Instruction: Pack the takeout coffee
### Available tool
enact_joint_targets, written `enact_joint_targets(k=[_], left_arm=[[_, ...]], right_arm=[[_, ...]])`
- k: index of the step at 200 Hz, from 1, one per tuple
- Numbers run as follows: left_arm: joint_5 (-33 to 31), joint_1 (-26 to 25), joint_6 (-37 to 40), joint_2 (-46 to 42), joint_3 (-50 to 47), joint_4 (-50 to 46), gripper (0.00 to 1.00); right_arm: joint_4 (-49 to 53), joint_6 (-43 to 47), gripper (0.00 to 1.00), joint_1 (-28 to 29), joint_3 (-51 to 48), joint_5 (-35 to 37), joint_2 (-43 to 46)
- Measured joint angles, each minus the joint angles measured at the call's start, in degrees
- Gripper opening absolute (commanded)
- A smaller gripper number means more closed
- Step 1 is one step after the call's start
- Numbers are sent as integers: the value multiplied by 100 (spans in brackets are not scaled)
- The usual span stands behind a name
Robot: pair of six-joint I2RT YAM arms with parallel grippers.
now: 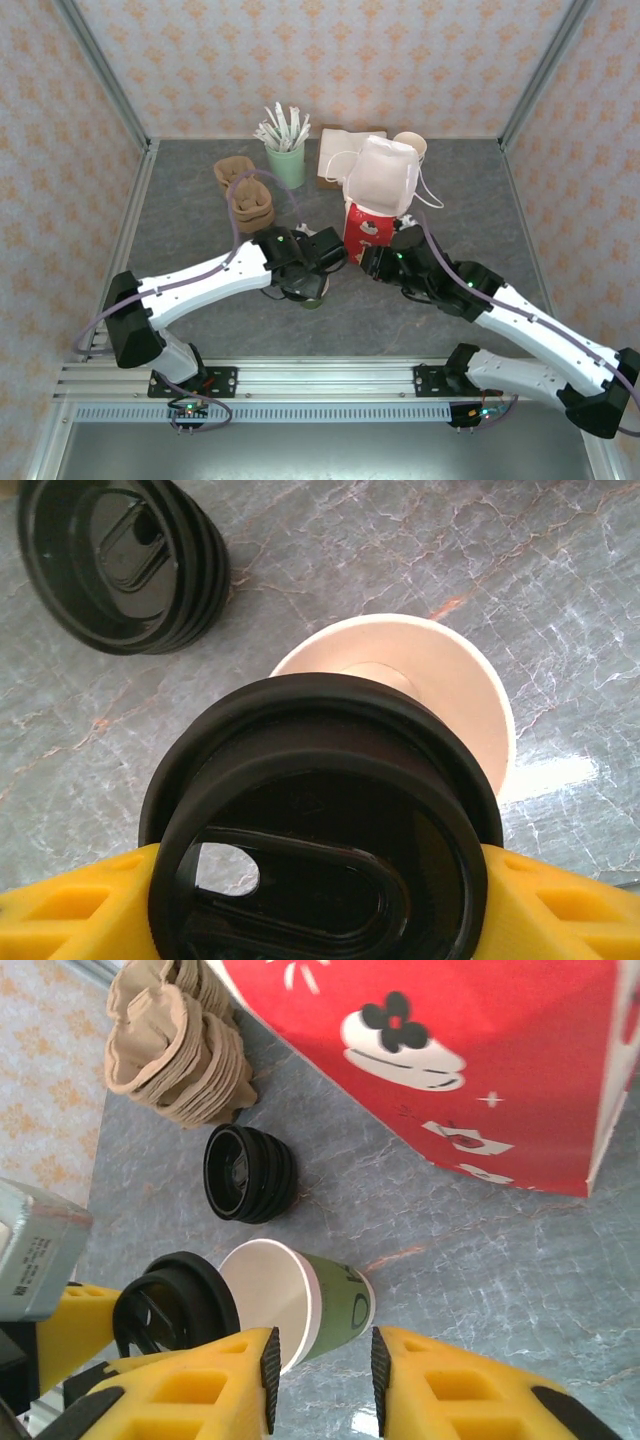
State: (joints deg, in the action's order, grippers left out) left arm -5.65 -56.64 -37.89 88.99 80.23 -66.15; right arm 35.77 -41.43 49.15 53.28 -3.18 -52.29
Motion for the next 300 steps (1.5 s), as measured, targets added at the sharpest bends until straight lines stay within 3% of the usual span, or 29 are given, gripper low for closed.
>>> enact_joint_targets(k=[67, 300], left_arm=[[98, 0, 92, 400, 46, 315, 67], [70, 94, 55, 431, -275, 647, 69]], right_arm=[[-20, -168, 32, -645, -348, -450, 356], [-17, -166, 33, -699, -356, -588, 291]])
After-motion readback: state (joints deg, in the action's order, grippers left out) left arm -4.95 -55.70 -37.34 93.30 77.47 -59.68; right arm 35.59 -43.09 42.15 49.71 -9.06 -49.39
